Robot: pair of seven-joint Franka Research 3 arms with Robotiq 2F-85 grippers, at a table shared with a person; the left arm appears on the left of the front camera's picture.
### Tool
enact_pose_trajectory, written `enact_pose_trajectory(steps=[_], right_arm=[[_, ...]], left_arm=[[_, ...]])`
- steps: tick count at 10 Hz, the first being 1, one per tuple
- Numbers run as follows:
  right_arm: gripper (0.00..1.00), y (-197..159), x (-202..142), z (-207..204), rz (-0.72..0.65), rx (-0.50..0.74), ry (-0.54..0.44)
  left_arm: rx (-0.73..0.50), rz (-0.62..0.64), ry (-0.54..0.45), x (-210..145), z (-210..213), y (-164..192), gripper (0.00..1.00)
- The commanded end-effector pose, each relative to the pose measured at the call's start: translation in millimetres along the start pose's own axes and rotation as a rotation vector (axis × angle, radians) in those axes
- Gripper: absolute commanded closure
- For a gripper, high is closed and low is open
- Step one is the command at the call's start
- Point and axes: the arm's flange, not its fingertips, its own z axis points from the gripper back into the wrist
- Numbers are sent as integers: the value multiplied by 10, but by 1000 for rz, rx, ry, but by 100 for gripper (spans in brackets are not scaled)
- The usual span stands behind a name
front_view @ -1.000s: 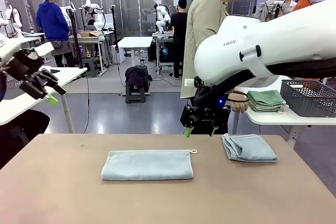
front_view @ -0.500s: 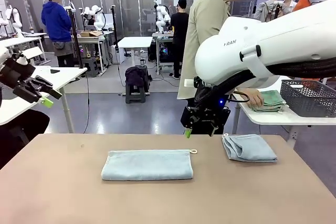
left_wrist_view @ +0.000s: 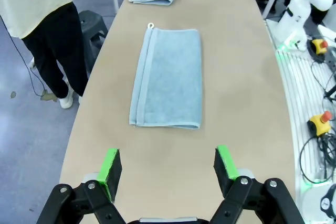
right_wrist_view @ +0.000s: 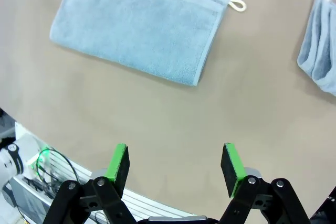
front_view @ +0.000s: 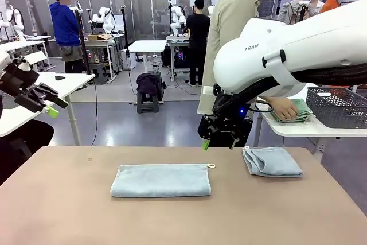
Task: Fold the towels and place them in the basket.
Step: When a person lays out a Towel with hook on the table, fold it in half twice.
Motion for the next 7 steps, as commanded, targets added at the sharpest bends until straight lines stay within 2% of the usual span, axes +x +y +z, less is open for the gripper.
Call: enact_pose_trajectory(steps=[1, 3, 7], right_arm=[[12, -29, 27, -240, -144, -8, -57], [12, -84, 88, -540, -205, -17, -84], [12, -231, 231, -1162, -288, -23, -76]], left_arm=[[6, 1, 15, 18, 24, -16, 10], [6, 1, 15, 18, 24, -16, 10], [6, 1, 15, 18, 24, -16, 10]])
